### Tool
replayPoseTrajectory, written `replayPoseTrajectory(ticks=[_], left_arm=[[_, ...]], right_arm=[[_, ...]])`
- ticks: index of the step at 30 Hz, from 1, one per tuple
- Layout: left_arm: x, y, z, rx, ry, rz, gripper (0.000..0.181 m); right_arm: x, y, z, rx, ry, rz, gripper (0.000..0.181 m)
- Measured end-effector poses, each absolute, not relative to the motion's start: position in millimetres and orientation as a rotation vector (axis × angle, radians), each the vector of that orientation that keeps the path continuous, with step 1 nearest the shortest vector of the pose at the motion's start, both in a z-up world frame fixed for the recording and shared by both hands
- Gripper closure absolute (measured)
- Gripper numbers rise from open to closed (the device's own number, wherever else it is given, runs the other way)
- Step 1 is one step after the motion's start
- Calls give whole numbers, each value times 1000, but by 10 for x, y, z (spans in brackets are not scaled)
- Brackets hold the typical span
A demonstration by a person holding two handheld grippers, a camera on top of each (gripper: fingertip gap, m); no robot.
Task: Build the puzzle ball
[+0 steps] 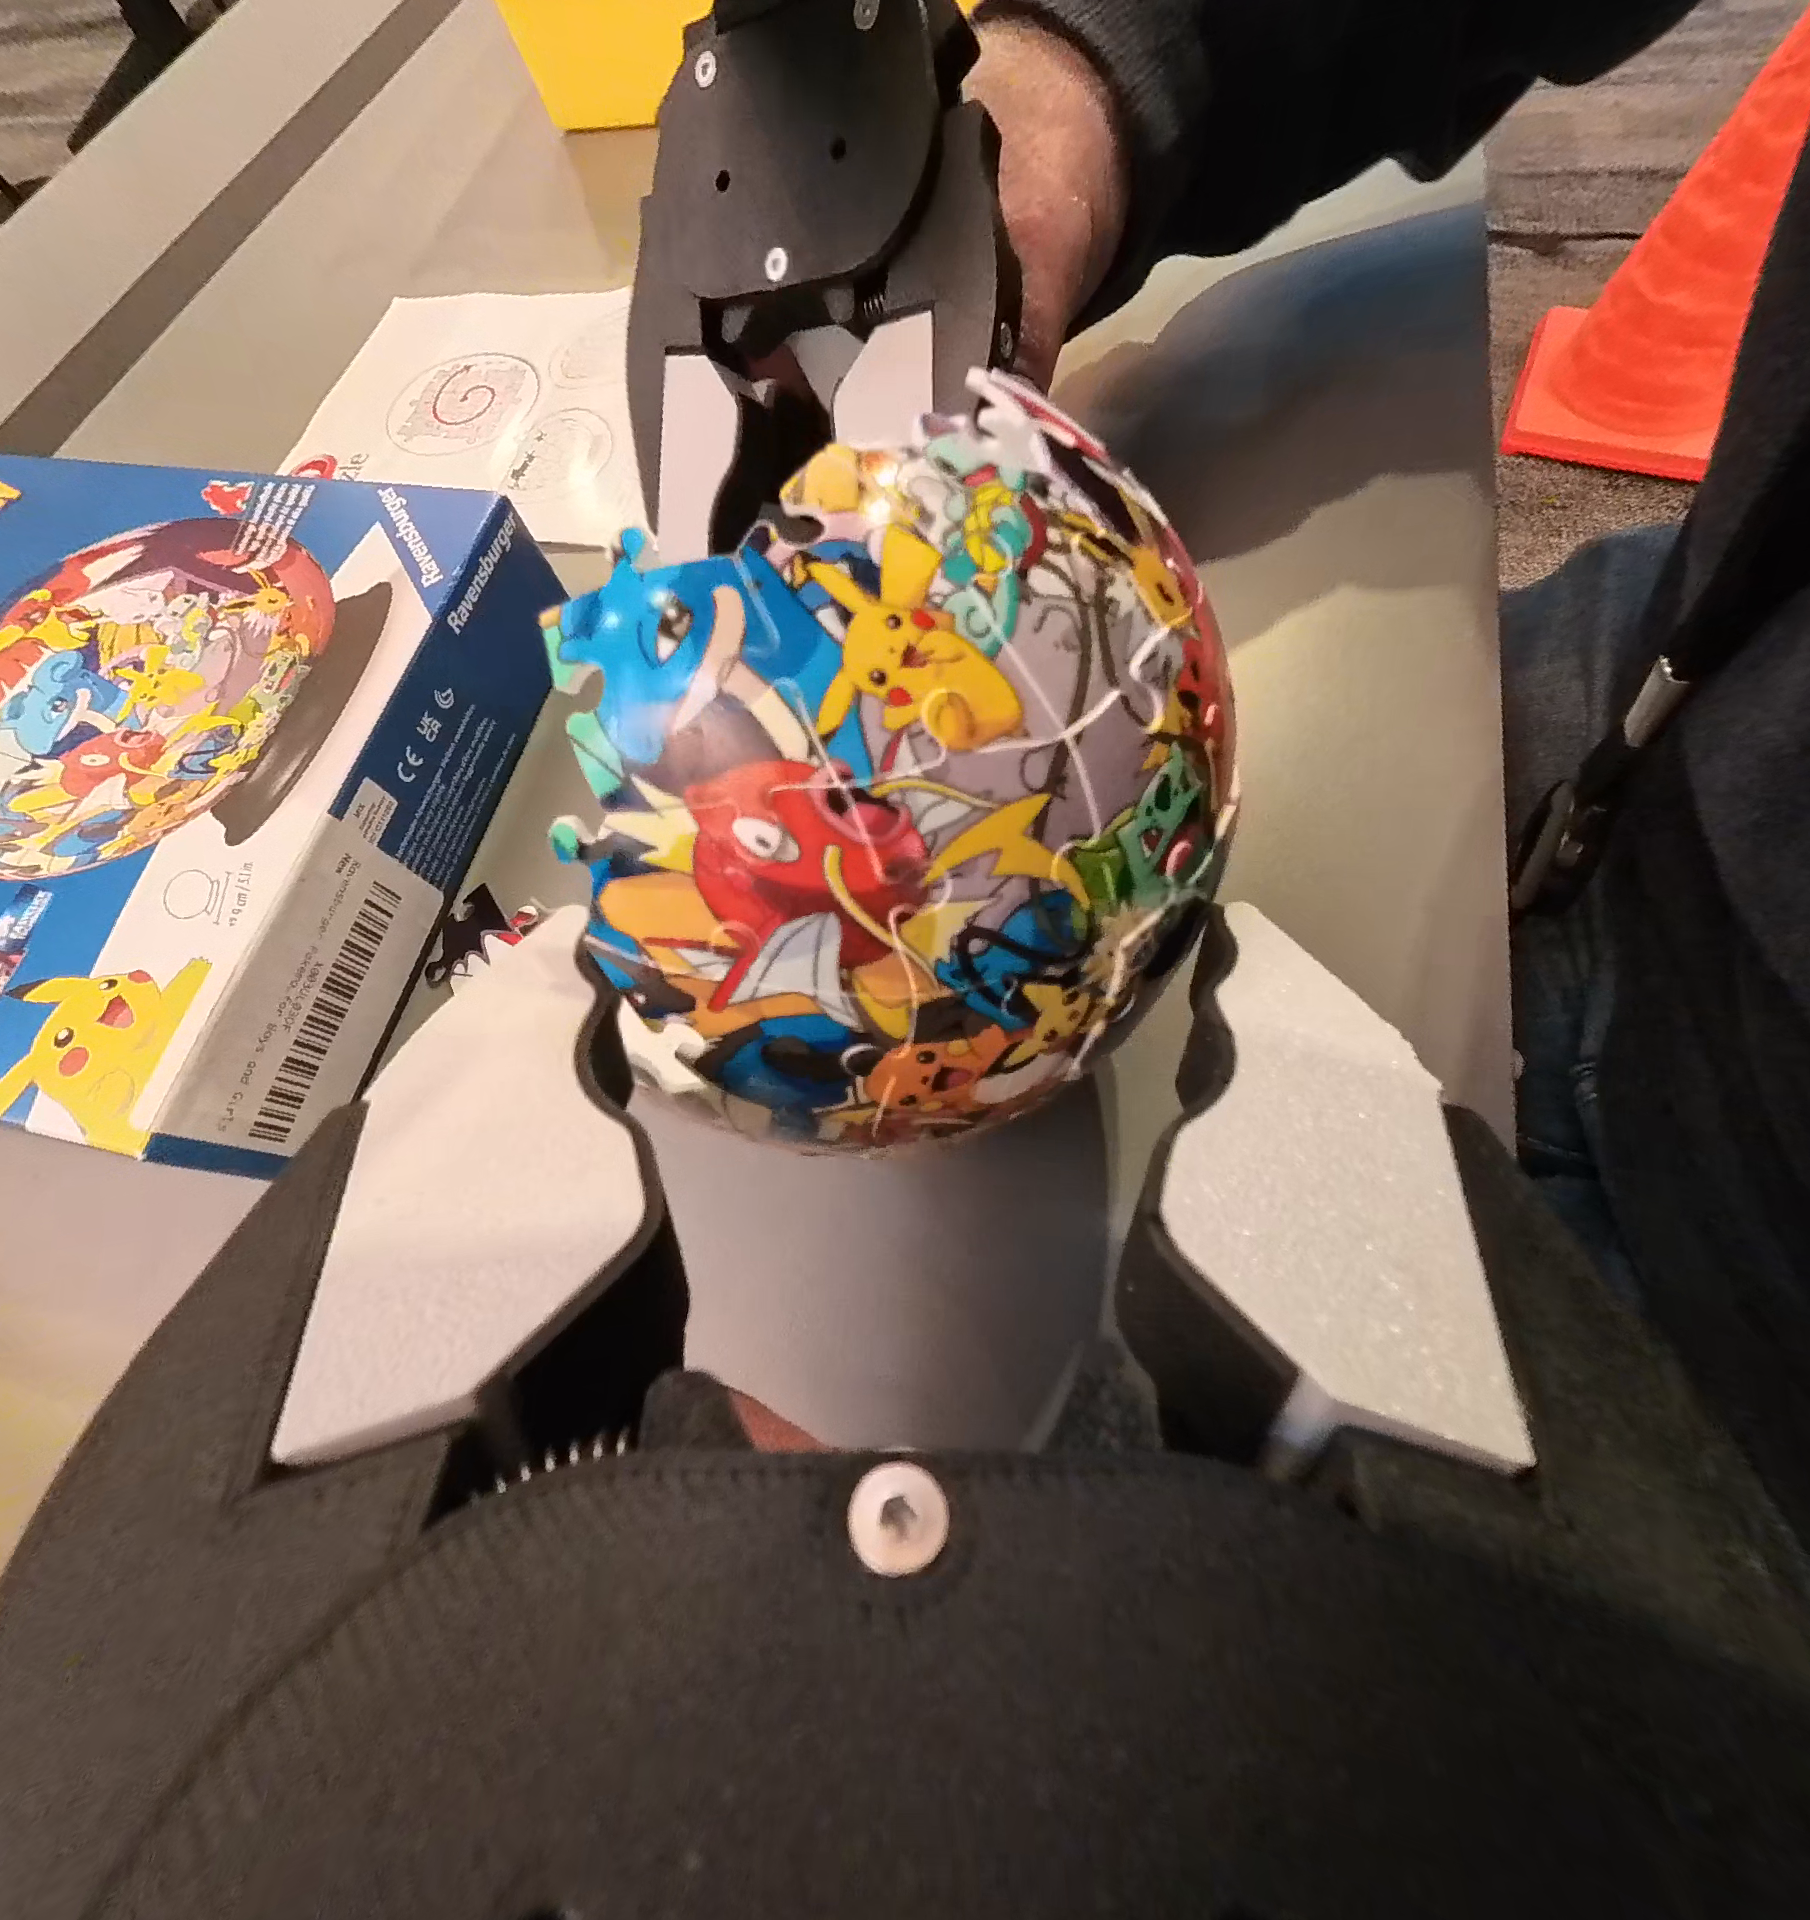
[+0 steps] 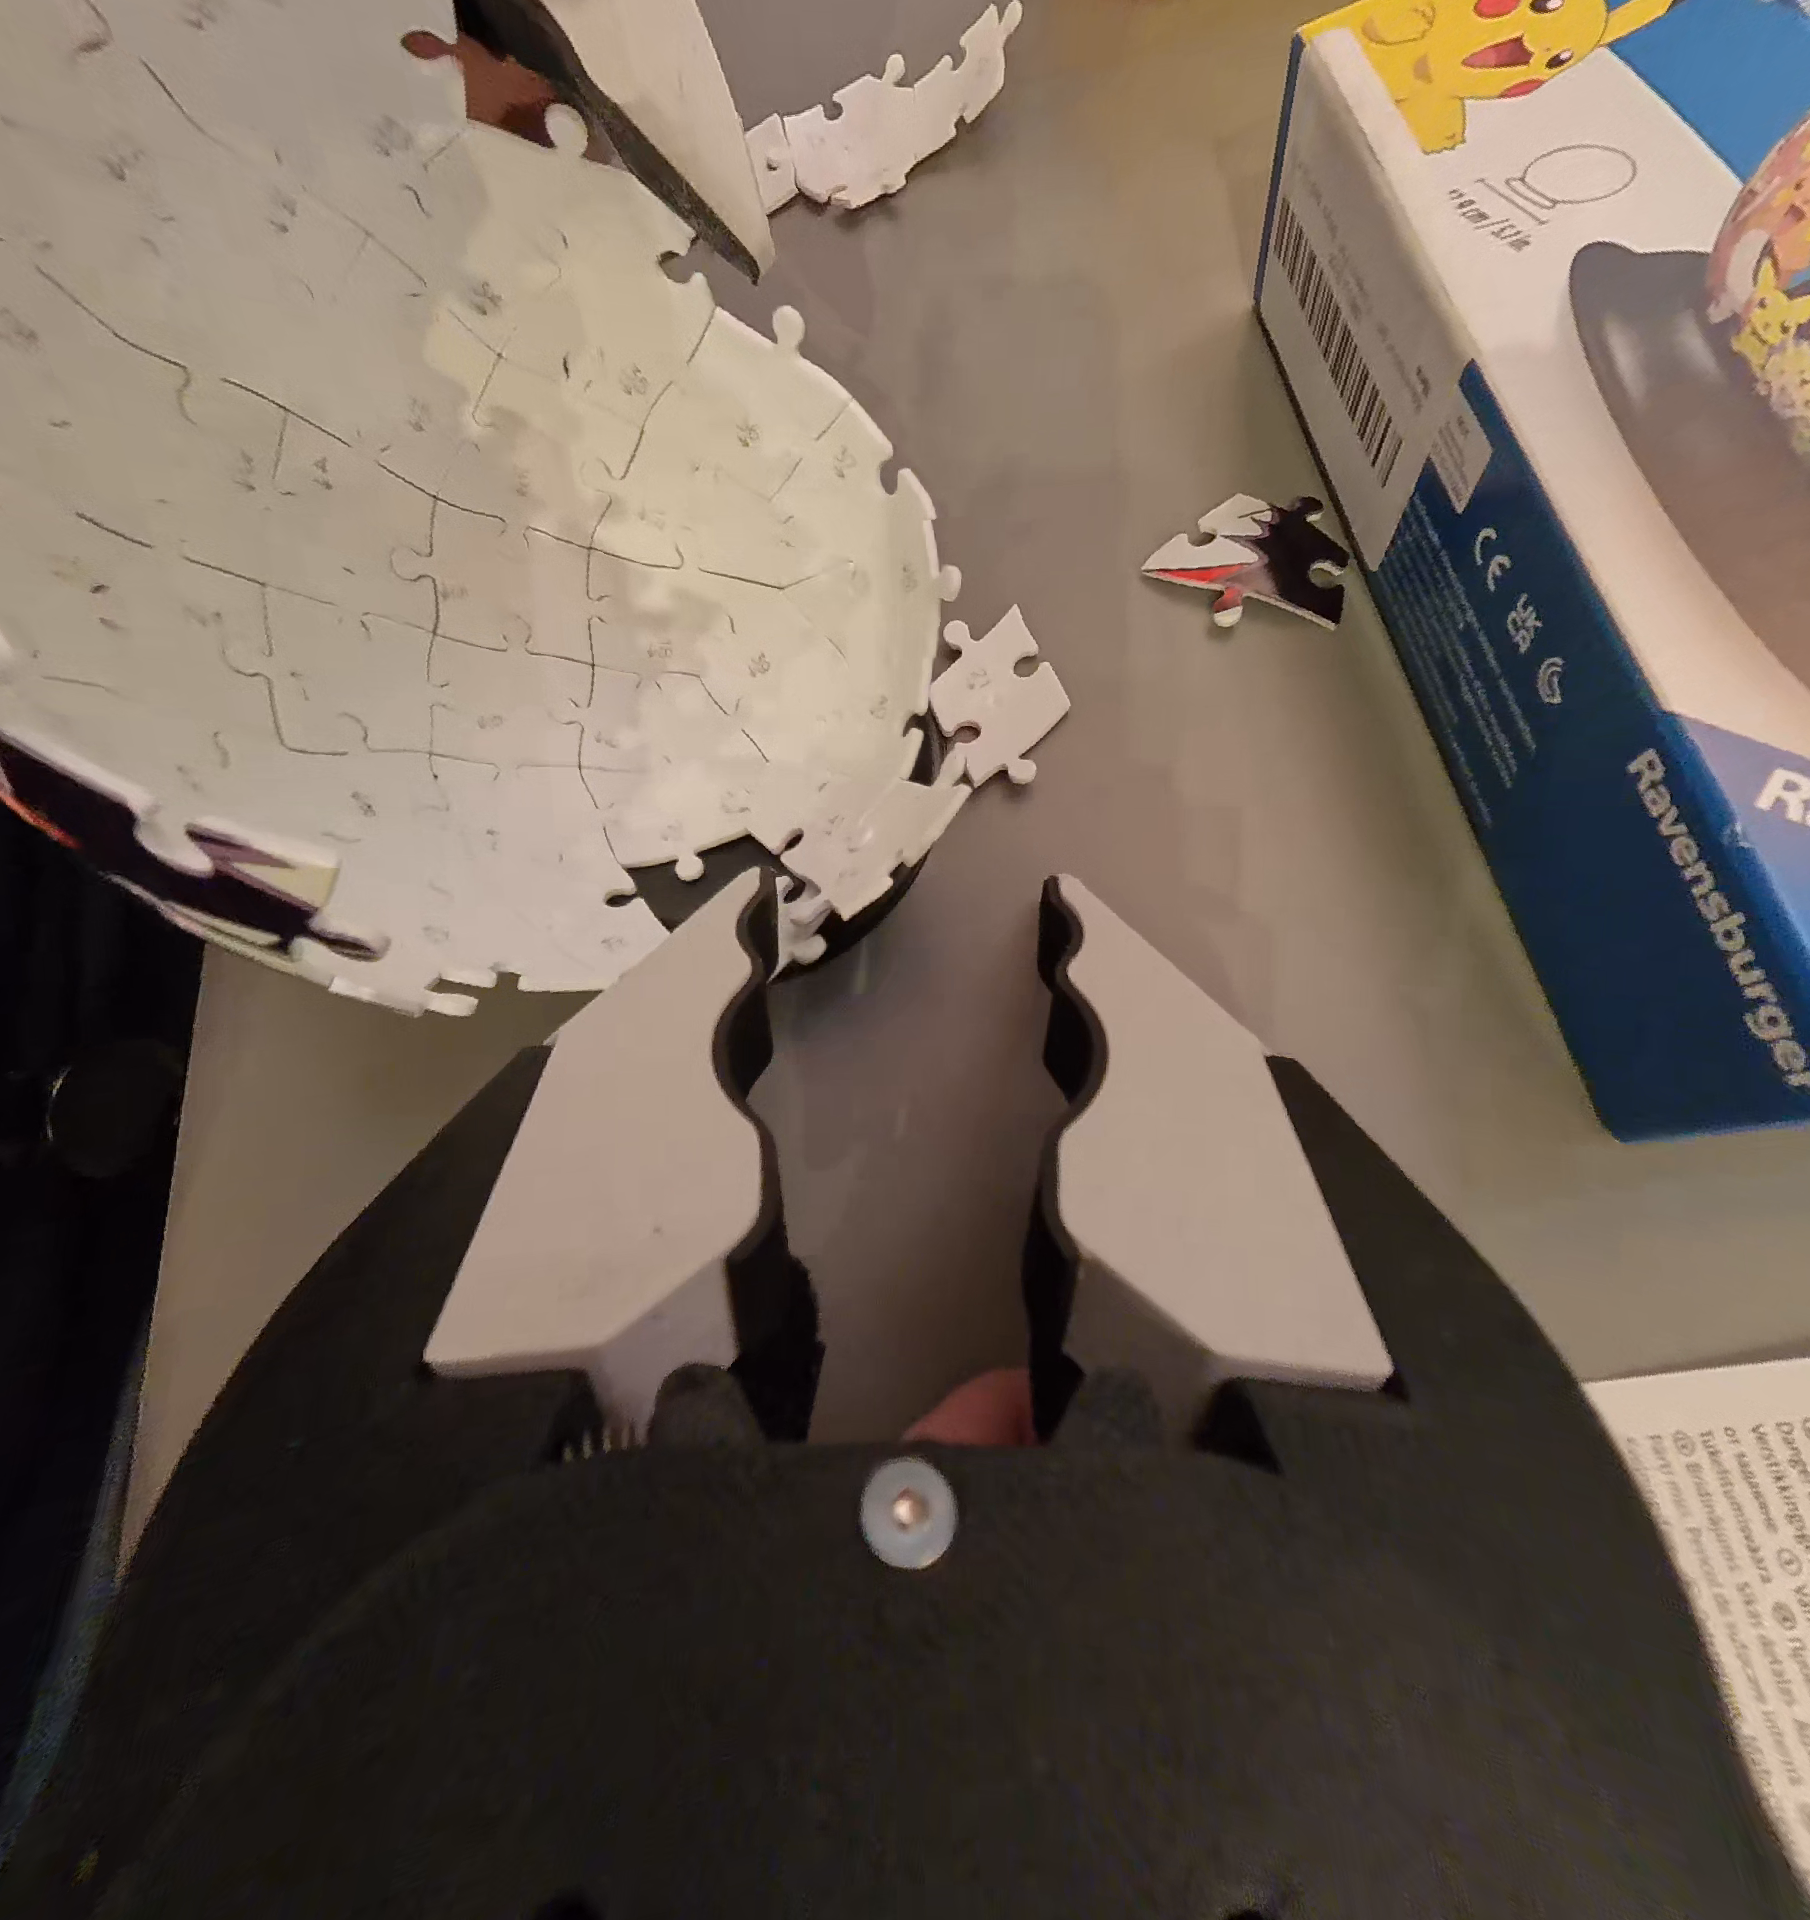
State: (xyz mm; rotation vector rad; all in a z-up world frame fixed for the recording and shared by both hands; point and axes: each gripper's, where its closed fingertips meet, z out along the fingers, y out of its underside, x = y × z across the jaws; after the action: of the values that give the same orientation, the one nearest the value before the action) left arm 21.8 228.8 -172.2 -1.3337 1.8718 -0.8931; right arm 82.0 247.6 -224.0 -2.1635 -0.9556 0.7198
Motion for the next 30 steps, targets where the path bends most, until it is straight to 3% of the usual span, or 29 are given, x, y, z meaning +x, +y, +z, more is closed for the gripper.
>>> replayPoseTrajectory(ticks=[21,30], left_arm=[[-45,2346,-1662,-1269,2227,-926,76],[15,2468,-1483,-1058,2569,-1138,119]], right_arm=[[798,2465,-2258,-2171,-950,715,133],[795,2459,-2255,-2166,-956,724,134]])
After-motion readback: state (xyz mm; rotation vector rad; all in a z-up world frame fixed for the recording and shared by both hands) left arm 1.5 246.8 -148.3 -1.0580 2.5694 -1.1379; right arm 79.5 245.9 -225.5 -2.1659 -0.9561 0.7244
